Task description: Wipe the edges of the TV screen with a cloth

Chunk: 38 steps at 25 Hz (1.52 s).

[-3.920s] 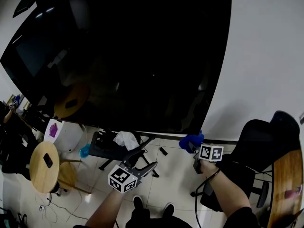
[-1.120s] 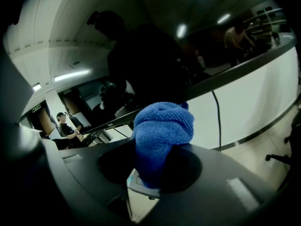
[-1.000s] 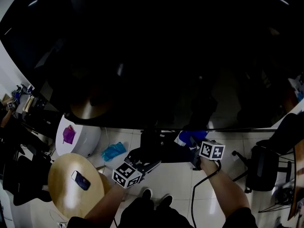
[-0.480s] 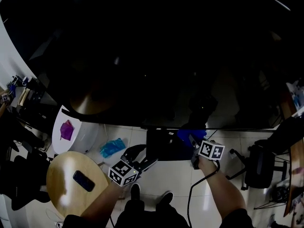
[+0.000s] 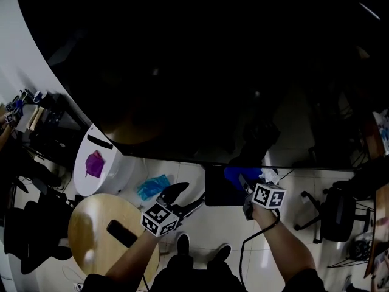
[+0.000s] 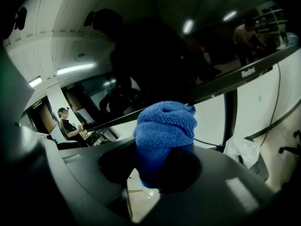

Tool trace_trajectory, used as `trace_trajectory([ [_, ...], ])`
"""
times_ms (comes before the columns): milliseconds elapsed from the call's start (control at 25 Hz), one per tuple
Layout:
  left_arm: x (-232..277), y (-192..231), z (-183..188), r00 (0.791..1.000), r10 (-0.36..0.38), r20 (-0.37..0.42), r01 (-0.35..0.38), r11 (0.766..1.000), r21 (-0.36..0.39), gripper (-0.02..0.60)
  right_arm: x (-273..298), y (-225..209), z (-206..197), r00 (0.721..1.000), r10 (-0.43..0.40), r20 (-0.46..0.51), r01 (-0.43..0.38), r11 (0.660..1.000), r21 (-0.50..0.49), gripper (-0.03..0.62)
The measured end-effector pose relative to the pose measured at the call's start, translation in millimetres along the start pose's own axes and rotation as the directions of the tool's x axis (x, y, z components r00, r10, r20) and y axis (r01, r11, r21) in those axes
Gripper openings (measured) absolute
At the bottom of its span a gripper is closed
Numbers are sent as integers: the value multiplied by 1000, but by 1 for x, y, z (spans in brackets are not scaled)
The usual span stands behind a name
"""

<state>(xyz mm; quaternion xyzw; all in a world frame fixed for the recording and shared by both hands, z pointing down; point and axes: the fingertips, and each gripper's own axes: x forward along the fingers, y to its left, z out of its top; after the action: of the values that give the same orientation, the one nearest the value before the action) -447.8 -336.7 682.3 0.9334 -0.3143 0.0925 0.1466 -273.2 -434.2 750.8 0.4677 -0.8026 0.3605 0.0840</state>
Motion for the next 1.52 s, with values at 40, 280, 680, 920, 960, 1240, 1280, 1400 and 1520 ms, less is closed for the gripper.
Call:
trace_trajectory([
  [40,-5,5,-1,1000,7,0,-7,1000,-1,305,5,7,-1,1000,5,-4,-5,1000,2,132],
  [280,-37,33,-7,999,49,10,-49,999,-17,305,38,57,-14,997,59,-40,-60,998,-19,132],
  [680,-97,89,-18,988,147,35,-145,988,-54,305,100,145,-36,980,163,-115,-168,985,-31,132],
  [920,-132,119,-26,973,227,40,-224,972,-70,305,130,193,-49,962,219,-161,-228,973,-38,132],
  [960,-139,125,-27,970,241,41,-238,969,-73,305,135,202,-51,959,229,-169,-239,970,-40,132],
  [1240,-177,154,-38,944,327,46,-322,943,-85,305,177,264,-68,929,291,-229,-314,947,-71,132],
  [1280,-182,158,-39,940,337,49,-332,939,-88,305,183,273,-70,924,300,-237,-325,943,-74,132],
  [1400,-197,169,-41,928,366,61,-360,928,-92,305,201,301,-78,910,325,-259,-354,932,-74,132],
  [1520,-210,180,-43,918,391,67,-386,919,-76,305,217,324,-86,898,343,-274,-374,925,-68,132],
])
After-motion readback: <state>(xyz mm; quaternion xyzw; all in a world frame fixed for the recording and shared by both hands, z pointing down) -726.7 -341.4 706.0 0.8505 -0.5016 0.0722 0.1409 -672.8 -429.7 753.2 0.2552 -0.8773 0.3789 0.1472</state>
